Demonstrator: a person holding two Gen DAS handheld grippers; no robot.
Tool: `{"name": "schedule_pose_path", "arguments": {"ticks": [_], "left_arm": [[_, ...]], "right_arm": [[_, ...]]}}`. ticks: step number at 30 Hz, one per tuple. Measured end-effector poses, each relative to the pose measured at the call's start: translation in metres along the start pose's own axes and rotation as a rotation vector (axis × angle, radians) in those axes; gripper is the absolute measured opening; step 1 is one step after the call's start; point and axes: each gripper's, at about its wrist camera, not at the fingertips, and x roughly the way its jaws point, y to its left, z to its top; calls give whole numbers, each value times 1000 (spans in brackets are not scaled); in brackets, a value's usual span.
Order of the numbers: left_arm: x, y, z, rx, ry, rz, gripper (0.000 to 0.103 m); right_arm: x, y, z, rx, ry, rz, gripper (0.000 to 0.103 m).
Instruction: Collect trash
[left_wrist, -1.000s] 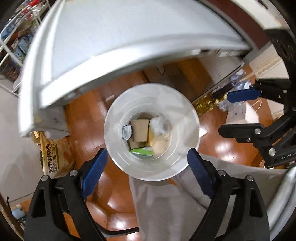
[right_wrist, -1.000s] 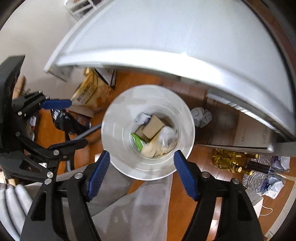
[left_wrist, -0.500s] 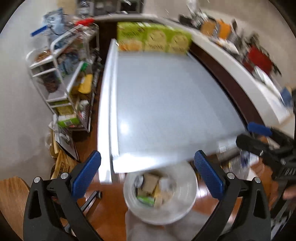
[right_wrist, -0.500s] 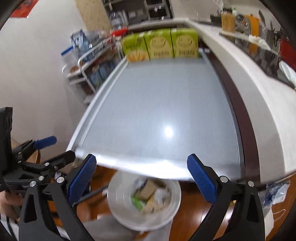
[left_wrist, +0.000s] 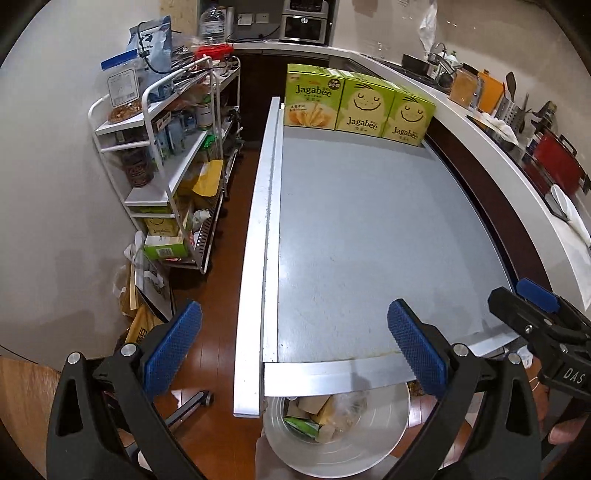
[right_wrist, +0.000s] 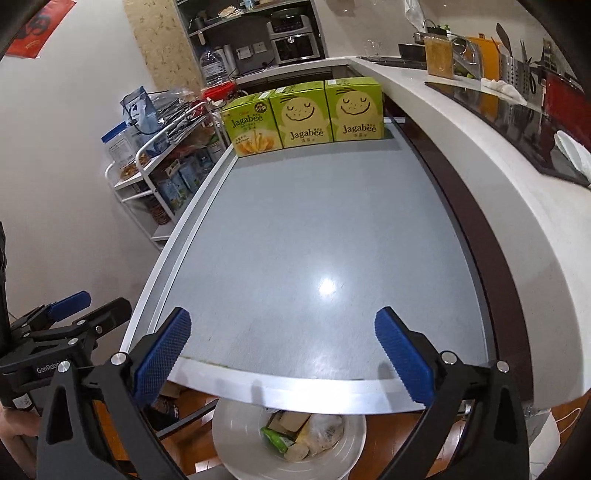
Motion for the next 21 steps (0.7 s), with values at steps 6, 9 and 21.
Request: {"name": "schedule_pose_path", "arguments": {"ticks": [6,9,21], "left_arm": [[2,-2,3,7,-5,14,101],[3,-3,5,6,-5,14,101],[2,-2,8,0,-13,26,101]], "right_arm": [[2,-2,6,1,0,-15,98],[3,-2,8,0,1,-18,98],[5,-4,9,3,7,-21,98]]}}
